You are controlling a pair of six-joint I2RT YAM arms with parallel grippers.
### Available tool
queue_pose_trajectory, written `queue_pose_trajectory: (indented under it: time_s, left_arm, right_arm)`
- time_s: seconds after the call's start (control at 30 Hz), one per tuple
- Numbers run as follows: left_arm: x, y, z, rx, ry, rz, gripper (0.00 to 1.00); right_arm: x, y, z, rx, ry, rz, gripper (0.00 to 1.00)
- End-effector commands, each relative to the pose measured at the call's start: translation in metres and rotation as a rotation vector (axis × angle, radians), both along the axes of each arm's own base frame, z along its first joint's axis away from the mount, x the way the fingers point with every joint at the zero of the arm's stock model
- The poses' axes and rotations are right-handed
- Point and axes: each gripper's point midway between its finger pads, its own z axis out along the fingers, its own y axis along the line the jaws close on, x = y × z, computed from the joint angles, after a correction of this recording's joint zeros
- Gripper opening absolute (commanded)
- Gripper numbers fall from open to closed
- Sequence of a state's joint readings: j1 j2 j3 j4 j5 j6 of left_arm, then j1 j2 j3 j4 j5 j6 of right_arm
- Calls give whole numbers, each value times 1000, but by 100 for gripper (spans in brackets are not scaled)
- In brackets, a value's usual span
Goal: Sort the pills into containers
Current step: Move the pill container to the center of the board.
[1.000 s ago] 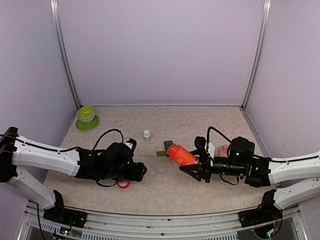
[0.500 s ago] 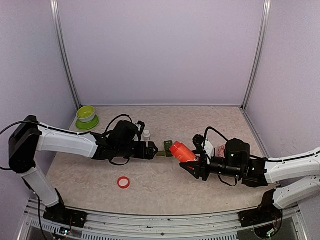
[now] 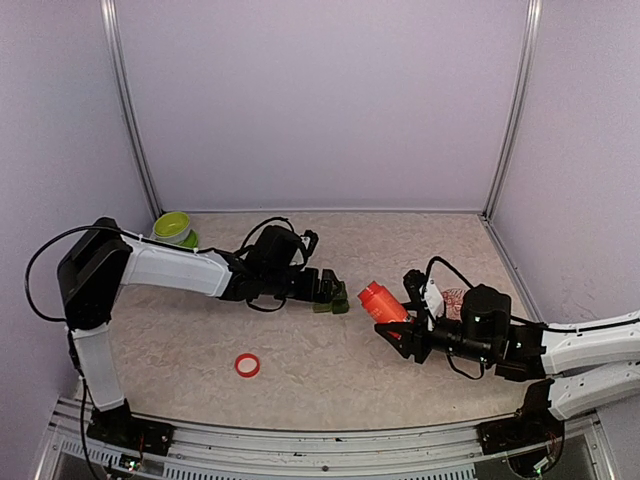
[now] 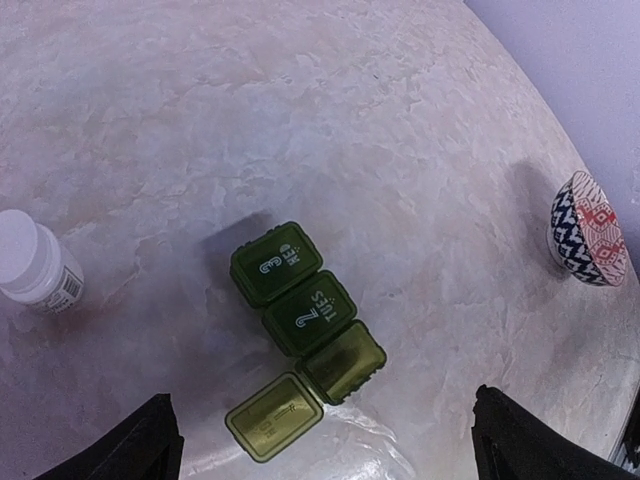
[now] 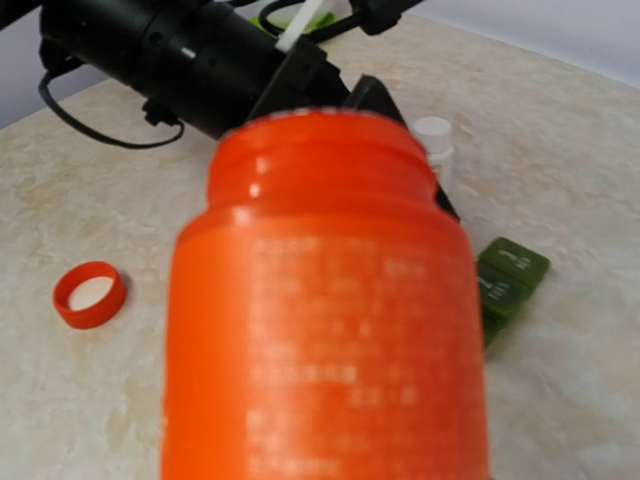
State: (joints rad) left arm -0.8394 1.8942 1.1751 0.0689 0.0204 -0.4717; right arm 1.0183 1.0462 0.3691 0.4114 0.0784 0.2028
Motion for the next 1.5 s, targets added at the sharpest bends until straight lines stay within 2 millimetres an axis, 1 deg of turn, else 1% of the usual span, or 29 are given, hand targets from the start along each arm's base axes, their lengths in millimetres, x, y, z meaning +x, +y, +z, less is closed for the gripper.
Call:
queue_pose_trajectory:
  time_s: [0.0,0.2,0.3,0.4,0.5,0.63,0.7,0.77,0.8,0.9,0.97,1.1,1.4,1.47]
  left_arm:
    - [18,-14,7,-35,-31,-44,99]
    - [34,-31,1,-30,-46,-85,99]
    - [48,-34,-8,0,-40,-62,99]
    - [56,-36,-13,10,-44,-52,99]
    - [63,-38,-24,25,-38,-52,96]
    - [71,-38,-37,49,-25,-36,90]
    - [72,-37,-43,67,-26,-39,85]
    - [72,-36,-48,84,-31,-44,79]
    - [72,-35,-49,88,-31,-41,77]
    - [72,-33,-52,99,-32,-35,75]
    - [73,-32,-54,107,-31,-32,70]
    - [73,-30,-59,121,-25,-26,68]
    - [71,-32,-72,150,-14,-29,67]
    - [71,-32,-74,157,-13,-28,65]
  right_arm:
    - [5,-10,7,36,2,-58,29]
    - [4,-10,10,47,1,-53,29]
    - [4,-9,12,50,1,-50,29]
    - [4,-9,12,46,-1,-48,29]
    - [4,-9,11,43,0,-47,29]
    - [3,-8,11,44,1,-41,29]
    - [3,-7,12,44,0,-39,29]
    - [3,-7,13,43,-4,-38,29]
    - [4,-7,14,44,-5,-39,29]
    - [4,-6,13,43,-6,-35,29]
    - [4,-4,13,40,-4,-31,29]
    - [5,-1,12,35,0,-25,29]
    - [4,-2,9,30,2,-24,29]
    - [4,-2,7,24,4,-24,29]
